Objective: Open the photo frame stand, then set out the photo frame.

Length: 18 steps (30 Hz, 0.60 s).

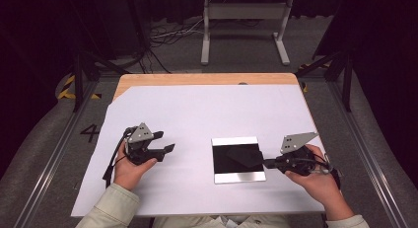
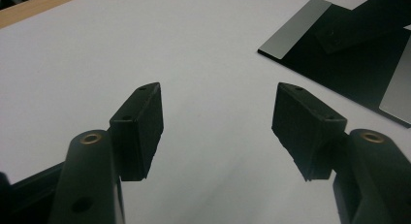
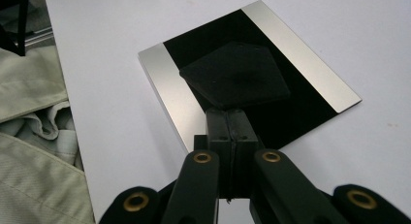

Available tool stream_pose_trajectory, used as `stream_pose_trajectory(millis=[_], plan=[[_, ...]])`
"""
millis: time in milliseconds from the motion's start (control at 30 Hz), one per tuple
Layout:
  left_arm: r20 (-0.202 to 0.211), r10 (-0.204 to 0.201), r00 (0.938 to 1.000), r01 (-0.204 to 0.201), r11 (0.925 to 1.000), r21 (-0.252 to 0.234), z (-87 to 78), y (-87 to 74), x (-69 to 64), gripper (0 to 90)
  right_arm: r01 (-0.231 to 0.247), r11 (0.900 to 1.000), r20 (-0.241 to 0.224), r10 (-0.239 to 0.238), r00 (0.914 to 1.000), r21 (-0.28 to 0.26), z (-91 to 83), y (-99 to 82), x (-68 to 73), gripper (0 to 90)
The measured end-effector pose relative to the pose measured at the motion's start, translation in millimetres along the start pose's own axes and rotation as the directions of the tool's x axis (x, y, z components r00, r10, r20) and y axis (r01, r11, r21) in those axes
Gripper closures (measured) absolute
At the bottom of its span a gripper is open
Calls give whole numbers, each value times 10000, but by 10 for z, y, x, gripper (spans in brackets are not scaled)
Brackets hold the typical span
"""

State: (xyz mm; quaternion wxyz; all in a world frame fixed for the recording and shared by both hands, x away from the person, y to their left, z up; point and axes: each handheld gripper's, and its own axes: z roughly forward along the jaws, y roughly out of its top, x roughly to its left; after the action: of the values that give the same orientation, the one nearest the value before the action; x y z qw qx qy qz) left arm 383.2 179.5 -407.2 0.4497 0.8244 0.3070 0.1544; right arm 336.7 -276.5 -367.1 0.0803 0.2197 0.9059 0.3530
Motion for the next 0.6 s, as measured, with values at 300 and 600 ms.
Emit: stream_pose_trajectory(millis=[300, 600], plan=[[19, 43, 10000, -43, 10000, 30, 10, 9, -8, 365, -523, 9977, 276, 535, 9982, -442, -214, 0, -51, 900], [-7, 49, 10000, -49, 10000, 50, 4, 4, -7, 364, -917, 9925, 555, 963, 9938, -803, -353, 37, -118, 861]])
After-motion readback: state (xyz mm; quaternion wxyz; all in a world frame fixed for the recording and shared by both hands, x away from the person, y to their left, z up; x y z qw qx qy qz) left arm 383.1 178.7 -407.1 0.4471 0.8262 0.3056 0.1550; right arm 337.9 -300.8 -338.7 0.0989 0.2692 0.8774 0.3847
